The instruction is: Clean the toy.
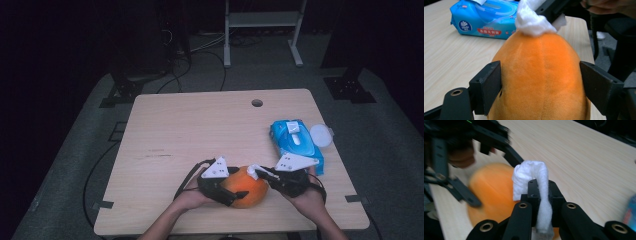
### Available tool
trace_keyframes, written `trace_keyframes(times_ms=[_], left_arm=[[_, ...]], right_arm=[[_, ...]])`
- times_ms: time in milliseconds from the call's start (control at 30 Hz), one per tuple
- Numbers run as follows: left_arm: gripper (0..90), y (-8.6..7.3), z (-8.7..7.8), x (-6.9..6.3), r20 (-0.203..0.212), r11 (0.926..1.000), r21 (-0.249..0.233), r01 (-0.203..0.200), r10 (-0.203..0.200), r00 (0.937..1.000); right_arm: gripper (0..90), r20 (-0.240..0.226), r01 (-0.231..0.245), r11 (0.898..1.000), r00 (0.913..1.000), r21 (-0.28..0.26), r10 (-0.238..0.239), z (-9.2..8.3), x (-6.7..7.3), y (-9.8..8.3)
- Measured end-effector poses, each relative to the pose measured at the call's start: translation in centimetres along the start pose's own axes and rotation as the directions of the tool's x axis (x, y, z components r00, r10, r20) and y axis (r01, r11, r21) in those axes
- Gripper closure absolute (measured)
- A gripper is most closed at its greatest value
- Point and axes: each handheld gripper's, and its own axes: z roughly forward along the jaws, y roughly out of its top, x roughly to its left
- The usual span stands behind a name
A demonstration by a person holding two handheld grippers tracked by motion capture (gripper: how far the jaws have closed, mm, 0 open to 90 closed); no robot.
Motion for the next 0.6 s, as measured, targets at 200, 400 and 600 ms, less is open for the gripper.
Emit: trace_keyframes(times_ms=[200, 400, 600], left_arm=[[19.3, 0.1, 0.2, -0.3, -0.008, 1.0000, 0.005, -0.004, 0.004, 1.0000], [19.3, 0.1, 0.2, -0.2, -0.007, 1.0000, 0.002, -0.006, 0.006, 1.0000], [19.3, 0.1, 0.3, -0.2, -0.011, 1.0000, -0.004, 0.000, 0.000, 0.9999]], right_arm=[[80.0, 0.025, 0.098, 0.995, 0.9948, 0.023, -0.099, 0.4, 1.7, 0.7], [69.8, -0.020, 0.054, 0.998, 0.9984, 0.013, -0.054, -0.2, 0.8, 0.5], [61.6, -0.047, 0.048, 0.999, 0.9978, 0.004, -0.048, -0.6, 0.5, 0.7]])
